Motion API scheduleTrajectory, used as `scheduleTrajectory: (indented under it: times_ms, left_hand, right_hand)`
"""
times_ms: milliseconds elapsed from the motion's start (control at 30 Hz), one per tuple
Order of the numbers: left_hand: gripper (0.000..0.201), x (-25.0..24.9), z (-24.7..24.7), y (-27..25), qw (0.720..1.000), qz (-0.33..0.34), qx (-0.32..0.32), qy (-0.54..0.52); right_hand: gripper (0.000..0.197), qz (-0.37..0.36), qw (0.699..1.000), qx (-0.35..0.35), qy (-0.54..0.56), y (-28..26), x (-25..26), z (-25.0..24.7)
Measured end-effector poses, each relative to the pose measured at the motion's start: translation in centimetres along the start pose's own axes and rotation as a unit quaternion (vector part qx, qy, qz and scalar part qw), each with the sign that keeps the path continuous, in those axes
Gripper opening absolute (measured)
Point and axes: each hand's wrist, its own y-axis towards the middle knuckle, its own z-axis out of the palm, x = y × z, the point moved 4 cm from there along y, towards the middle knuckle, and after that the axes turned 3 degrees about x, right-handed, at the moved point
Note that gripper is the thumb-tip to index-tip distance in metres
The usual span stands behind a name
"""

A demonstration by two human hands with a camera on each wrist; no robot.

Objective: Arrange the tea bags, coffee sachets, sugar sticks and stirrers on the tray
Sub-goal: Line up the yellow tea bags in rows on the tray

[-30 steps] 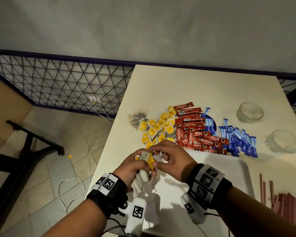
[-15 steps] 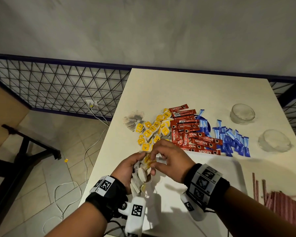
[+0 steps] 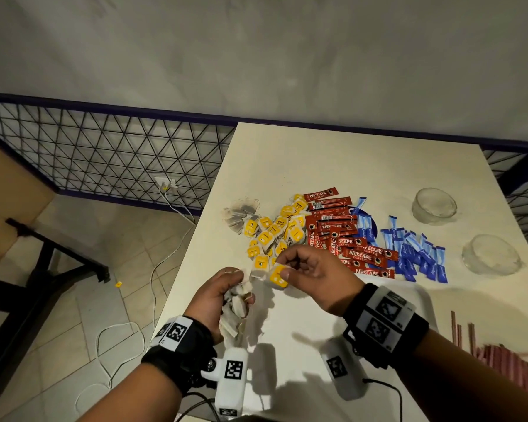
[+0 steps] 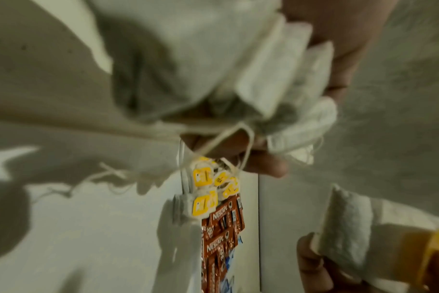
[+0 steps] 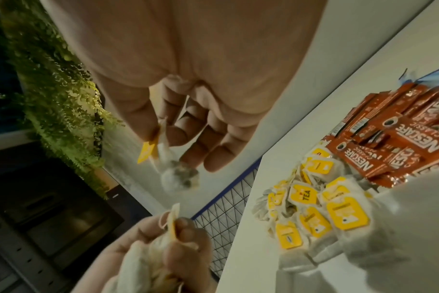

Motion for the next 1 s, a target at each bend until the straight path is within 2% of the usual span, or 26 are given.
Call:
scheduleTrajectory:
  times_ms: [67, 133, 233, 300, 400, 467, 567, 667, 900, 1000]
  left_hand:
    - [0.013, -1.4, -0.2, -0.4, 0.992, 0.065, -0.011, 0.109]
    - [0.011, -2.5, 0.7, -0.9, 0.959, 0.118, 0.001, 0.258]
    - [0.018, -2.4, 2.9, -1.4, 0.912, 0.128, 0.056, 0.385]
    - [0.011, -2.1, 3.5, -1.2, 0.901, 0.124, 0.038, 0.415]
    - [0.011, -1.9, 3.2, -1.1, 0.914, 0.123, 0.004, 0.387]
    - [0.010, -1.6, 2.9, -0.9, 0.912, 0.115, -0.003, 0.393]
    - [0.013, -0.2, 1.9, -0.3, 0.888, 0.079, -0.011, 0.453]
    - [0.020, 0.9, 0.6, 0.6, 0.880, 0.055, -0.028, 0.471]
    - [0.015, 0.8, 0.2, 3.7, 0.871, 0.031, -0.030, 0.489]
    - [0.018, 0.9, 0.5, 5.8, 0.851, 0.019, -0.032, 0.525]
  right_hand:
    - [0.020, 0.016, 0.999, 0.004, -0.047, 0.3, -0.3, -0.3]
    - [0.016, 0.019, 0.992, 0.005, -0.128, 0.6, -0.5, -0.5]
    - [0.011, -0.004, 0.986, 0.012, -0.165, 1.2, -0.1, -0.1]
    - [0.015, -0.006, 0.993, -0.007, -0.115, 1.4, 0.0, 0.3]
    - [0.020, 0.013, 0.998, -0.052, -0.043, 1.4, -1.2, 0.4]
    - [0.011, 0.045, 0.996, -0.049, -0.052, 1.1, -2.9, 0.9]
    - [0.016, 0.104, 0.991, -0.075, -0.028, 0.7, -5.9, 1.7]
    - [0.019, 0.164, 0.980, -0.115, 0.014, 0.2, -8.4, 2.1]
    - [0.018, 0.202, 0.969, -0.142, 0.032, 1.2, -10.0, 1.5]
    - [0.019, 0.214, 0.965, -0.148, 0.027, 2.3, -10.4, 0.5]
